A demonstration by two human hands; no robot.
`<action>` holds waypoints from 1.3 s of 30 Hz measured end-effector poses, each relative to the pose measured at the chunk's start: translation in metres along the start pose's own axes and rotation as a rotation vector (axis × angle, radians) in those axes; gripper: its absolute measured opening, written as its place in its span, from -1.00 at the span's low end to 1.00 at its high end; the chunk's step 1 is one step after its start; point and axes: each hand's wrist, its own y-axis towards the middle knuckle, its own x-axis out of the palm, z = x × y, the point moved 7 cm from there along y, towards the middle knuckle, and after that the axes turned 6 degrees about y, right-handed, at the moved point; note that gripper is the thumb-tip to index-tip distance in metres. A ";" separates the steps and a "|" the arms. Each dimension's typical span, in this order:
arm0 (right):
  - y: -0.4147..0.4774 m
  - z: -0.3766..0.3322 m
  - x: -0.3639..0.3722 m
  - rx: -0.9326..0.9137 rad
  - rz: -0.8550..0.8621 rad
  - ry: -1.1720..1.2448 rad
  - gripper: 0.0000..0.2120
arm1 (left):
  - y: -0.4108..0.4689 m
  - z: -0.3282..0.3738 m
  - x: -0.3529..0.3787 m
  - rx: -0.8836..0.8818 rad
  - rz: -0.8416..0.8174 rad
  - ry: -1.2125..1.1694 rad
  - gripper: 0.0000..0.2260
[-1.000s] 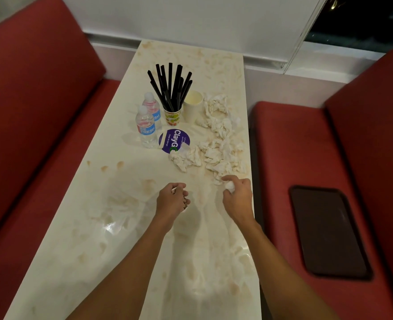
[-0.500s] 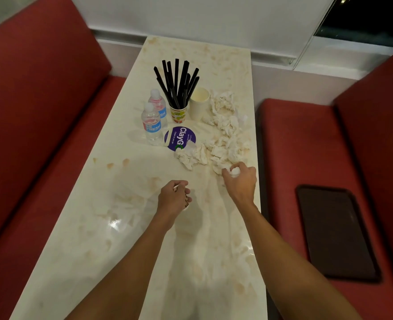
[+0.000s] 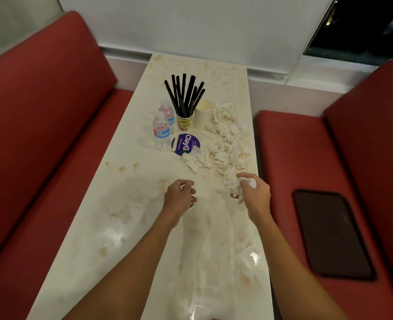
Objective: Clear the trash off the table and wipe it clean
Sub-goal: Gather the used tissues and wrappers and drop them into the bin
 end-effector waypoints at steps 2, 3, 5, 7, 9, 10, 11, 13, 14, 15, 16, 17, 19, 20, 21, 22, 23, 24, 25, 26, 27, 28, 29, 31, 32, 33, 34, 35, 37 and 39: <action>-0.015 0.000 0.001 0.026 -0.002 -0.015 -0.78 | -0.007 0.003 -0.003 0.019 -0.024 0.030 -0.82; -0.023 0.002 0.001 0.041 -0.005 -0.028 -0.81 | -0.010 0.003 -0.004 0.031 -0.040 0.053 -0.81; -0.041 0.006 0.002 0.052 -0.011 -0.059 -0.86 | -0.021 0.003 -0.005 0.050 -0.078 0.110 -0.79; -0.060 0.013 0.002 0.060 -0.008 -0.096 -0.90 | -0.033 0.000 -0.007 0.047 -0.113 0.157 -0.79; -0.078 0.019 0.003 0.067 -0.031 -0.132 -0.93 | -0.047 -0.006 -0.006 0.048 -0.146 0.198 -0.80; -0.087 0.023 0.004 0.081 -0.051 -0.147 -0.94 | -0.055 -0.009 -0.006 0.052 -0.166 0.217 -0.80; -0.096 0.026 0.004 0.094 -0.066 -0.161 -0.95 | -0.061 -0.012 -0.004 0.056 -0.186 0.234 -0.81; -0.111 0.033 0.002 0.108 -0.090 -0.189 -0.94 | -0.074 -0.019 -0.002 0.066 -0.216 0.262 -0.81; -0.118 0.036 0.001 0.109 -0.107 -0.204 -0.92 | -0.080 -0.023 -0.002 0.074 -0.216 0.267 -0.81; -0.125 0.039 0.000 0.105 -0.125 -0.220 -0.90 | -0.087 -0.027 -0.002 0.081 -0.208 0.269 -0.81; -0.131 0.042 -0.002 0.098 -0.140 -0.235 -0.89 | -0.094 -0.032 -0.001 0.085 -0.199 0.273 -0.80; -0.137 0.044 -0.005 0.088 -0.156 -0.249 -0.88 | -0.102 -0.036 -0.001 0.087 -0.192 0.274 -0.80; -0.147 0.050 -0.013 0.070 -0.187 -0.266 -0.87 | -0.116 -0.046 0.002 0.084 -0.174 0.272 -0.79; -0.152 0.054 -0.016 0.059 -0.207 -0.270 -0.87 | -0.124 -0.051 0.003 0.086 -0.159 0.275 -0.79; -0.159 0.058 -0.021 0.046 -0.231 -0.274 -0.87 | -0.135 -0.056 0.005 0.091 -0.141 0.276 -0.79; -0.164 0.062 -0.024 0.036 -0.244 -0.273 -0.88 | -0.142 -0.059 0.006 0.094 -0.127 0.281 -0.79; -0.169 0.065 -0.028 0.023 -0.257 -0.269 -0.88 | -0.150 -0.061 0.007 0.104 -0.114 0.283 -0.79; -0.177 0.070 -0.034 0.006 -0.276 -0.267 -0.88 | -0.162 -0.066 0.010 0.118 -0.097 0.281 -0.79; -0.186 0.074 -0.041 -0.016 -0.295 -0.262 -0.88 | -0.176 -0.072 0.012 0.136 -0.080 0.277 -0.79; -0.195 0.077 -0.047 -0.042 -0.316 -0.260 -0.89 | -0.189 -0.077 0.014 0.157 -0.057 0.273 -0.79; -0.206 0.081 -0.054 -0.071 -0.341 -0.264 -0.89 | -0.203 -0.084 0.015 0.172 -0.028 0.262 -0.79; -0.217 0.086 -0.061 -0.100 -0.361 -0.269 -0.89 | -0.219 -0.092 0.017 0.183 0.003 0.247 -0.79; -0.229 0.091 -0.070 -0.125 -0.372 -0.269 -0.89 | -0.235 -0.100 0.018 0.195 0.032 0.229 -0.79; -0.254 0.099 -0.089 -0.177 -0.390 -0.266 -0.88 | -0.267 -0.115 0.022 0.224 0.082 0.191 -0.79; -0.267 0.103 -0.099 -0.197 -0.398 -0.266 -0.87 | -0.282 -0.123 0.025 0.237 0.104 0.179 -0.78; -0.280 0.106 -0.108 -0.214 -0.410 -0.258 -0.87 | -0.297 -0.131 0.027 0.250 0.126 0.172 -0.77; -0.292 0.111 -0.115 -0.222 -0.426 -0.247 -0.88 | -0.311 -0.140 0.029 0.260 0.149 0.164 -0.76; -0.303 0.116 -0.122 -0.224 -0.442 -0.232 -0.89 | -0.325 -0.148 0.030 0.266 0.172 0.155 -0.74; -0.324 0.126 -0.131 -0.230 -0.458 -0.218 -0.90 | -0.350 -0.164 0.030 0.281 0.224 0.149 -0.70; -0.342 0.137 -0.137 -0.249 -0.456 -0.222 -0.89 | -0.371 -0.183 0.025 0.282 0.262 0.138 -0.69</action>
